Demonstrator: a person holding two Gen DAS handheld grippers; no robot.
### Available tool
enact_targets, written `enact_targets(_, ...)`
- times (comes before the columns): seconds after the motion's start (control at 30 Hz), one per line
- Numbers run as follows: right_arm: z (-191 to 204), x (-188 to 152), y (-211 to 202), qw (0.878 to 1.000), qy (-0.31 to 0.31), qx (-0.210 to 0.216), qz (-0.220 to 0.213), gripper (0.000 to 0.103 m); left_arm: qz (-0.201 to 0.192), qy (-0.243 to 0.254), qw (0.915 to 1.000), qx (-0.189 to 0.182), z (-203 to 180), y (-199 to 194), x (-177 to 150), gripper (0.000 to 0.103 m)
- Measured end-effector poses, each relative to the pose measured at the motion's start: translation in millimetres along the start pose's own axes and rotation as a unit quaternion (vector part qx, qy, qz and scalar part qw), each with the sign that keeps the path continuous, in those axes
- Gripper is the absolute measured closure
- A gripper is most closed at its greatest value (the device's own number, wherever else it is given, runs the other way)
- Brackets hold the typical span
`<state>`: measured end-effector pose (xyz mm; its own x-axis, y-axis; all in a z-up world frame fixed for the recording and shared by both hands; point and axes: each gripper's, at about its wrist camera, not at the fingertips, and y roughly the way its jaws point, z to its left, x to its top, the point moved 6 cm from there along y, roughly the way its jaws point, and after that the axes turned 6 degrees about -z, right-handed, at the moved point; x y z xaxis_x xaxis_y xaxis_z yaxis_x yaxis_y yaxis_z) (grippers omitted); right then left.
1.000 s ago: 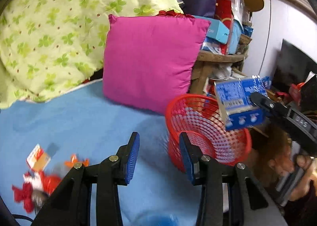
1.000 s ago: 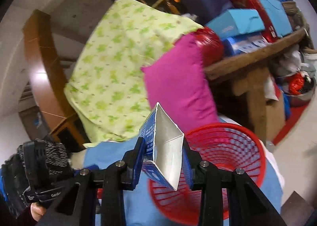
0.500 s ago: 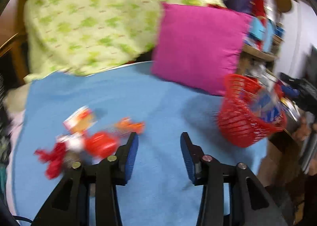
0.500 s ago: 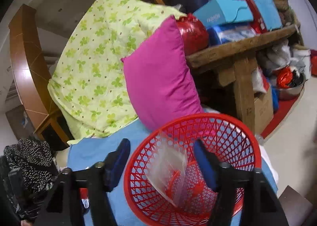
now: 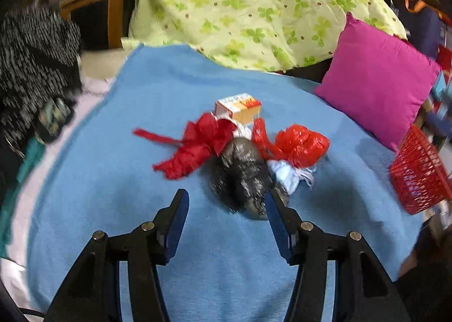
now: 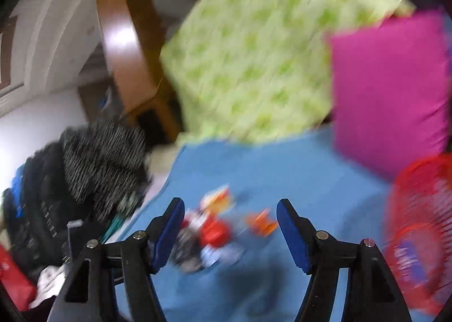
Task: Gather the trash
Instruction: 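Grasp the red plastic bag with the right tool while the left tool grasps the black bag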
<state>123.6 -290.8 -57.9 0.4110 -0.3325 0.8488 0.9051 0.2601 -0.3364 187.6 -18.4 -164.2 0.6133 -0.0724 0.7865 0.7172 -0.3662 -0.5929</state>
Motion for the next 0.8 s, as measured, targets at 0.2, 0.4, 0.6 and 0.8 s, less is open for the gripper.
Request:
enact_targets(0.2,11,-50,110,0.989,0.074,0.047,0.122,0.032,0.043,-0.025,0.9980,-0.038,4,19,-9,0.046)
enact_targets(0.4,-3,-76,155,0.980,0.115,0.042,0.154,0.037,0.065,-0.015,0.9964,-0.052,-5,30,-15,0.046)
enact_targets(0.6,-2,-86,185,0.975,0.124,0.036,0.182,0.057,0.065,-0.015,0.9960,-0.060,-17,38,-11,0.046)
enact_targets(0.8,-12,-80,170,0.979,0.120,0.030,0.163,0.063,0.077,-0.030,0.9937,-0.076,-31,53,-8,0.055)
